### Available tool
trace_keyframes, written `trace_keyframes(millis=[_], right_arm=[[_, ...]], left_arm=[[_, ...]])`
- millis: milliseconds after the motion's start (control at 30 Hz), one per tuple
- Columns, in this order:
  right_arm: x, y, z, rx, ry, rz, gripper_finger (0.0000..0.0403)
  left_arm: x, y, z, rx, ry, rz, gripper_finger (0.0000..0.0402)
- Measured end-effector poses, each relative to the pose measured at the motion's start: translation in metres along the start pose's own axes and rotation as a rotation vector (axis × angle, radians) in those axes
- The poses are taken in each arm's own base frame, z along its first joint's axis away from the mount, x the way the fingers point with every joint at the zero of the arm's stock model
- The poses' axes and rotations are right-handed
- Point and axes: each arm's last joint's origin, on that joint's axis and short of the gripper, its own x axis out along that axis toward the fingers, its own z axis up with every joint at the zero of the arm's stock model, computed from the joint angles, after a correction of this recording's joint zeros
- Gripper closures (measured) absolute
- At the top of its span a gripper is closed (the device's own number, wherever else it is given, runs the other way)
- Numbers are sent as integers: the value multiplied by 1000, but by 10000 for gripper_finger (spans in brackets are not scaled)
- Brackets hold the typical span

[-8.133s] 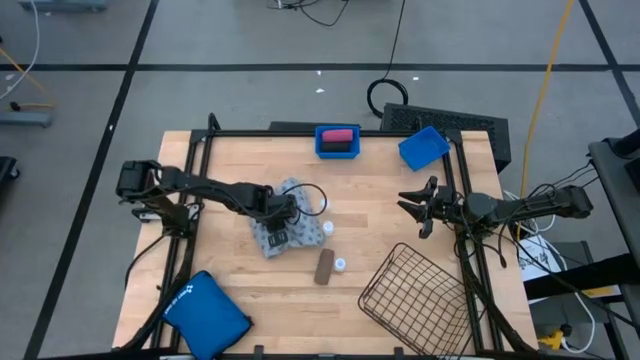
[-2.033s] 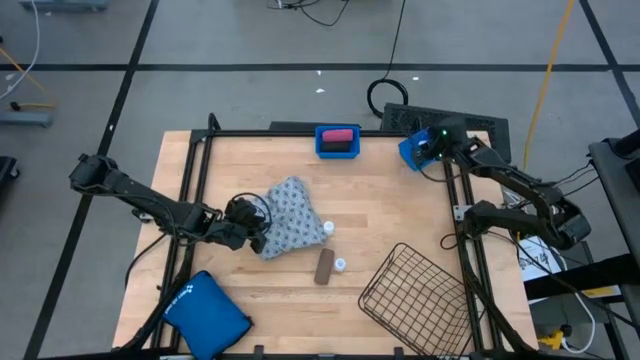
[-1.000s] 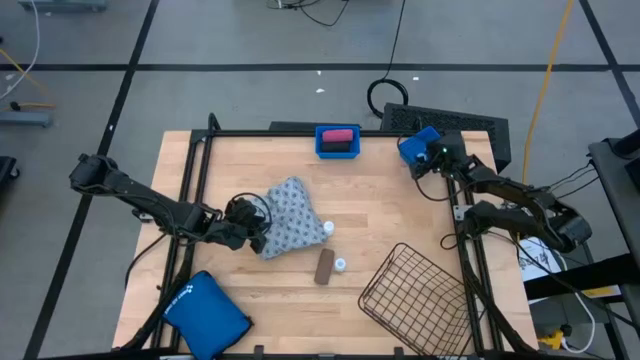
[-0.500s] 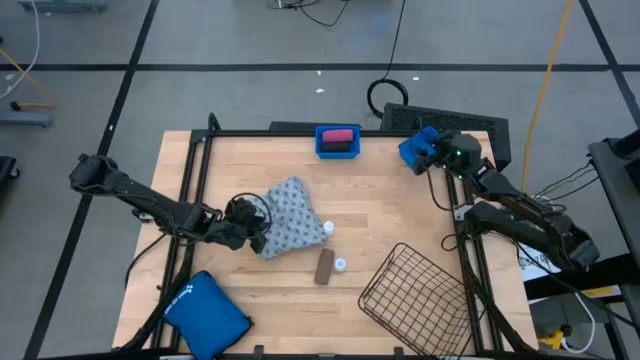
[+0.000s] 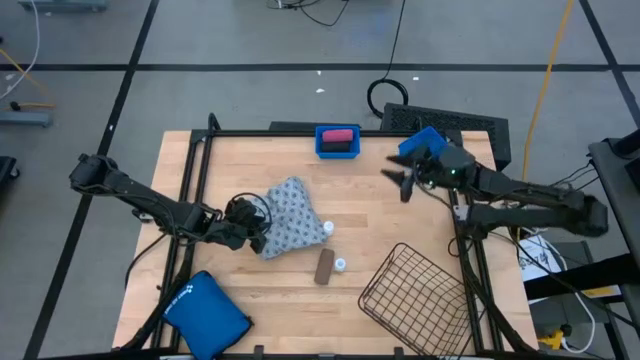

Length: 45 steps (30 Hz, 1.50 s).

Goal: Pick & Place Medicine items
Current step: Put the top white medicine bottle into the right blue bin

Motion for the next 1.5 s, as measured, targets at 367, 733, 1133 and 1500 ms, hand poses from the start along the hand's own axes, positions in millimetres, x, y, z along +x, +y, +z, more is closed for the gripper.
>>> trace_keyframes(millis=[367,733,1133,1500], right_arm=[[60,93,-5,-381,163,171,171],[123,123,-52,-437,378,243,98],[155,121,-95,-430,475,236,109],[169,113,-110,-342,508,291,120]], left_arm=[[0,0,0,0,0,0,289],[0,0,0,0,0,0,289],[0,0,0,-2,-2,-3,289],[0,-1,1,-6,-5,-7,289]])
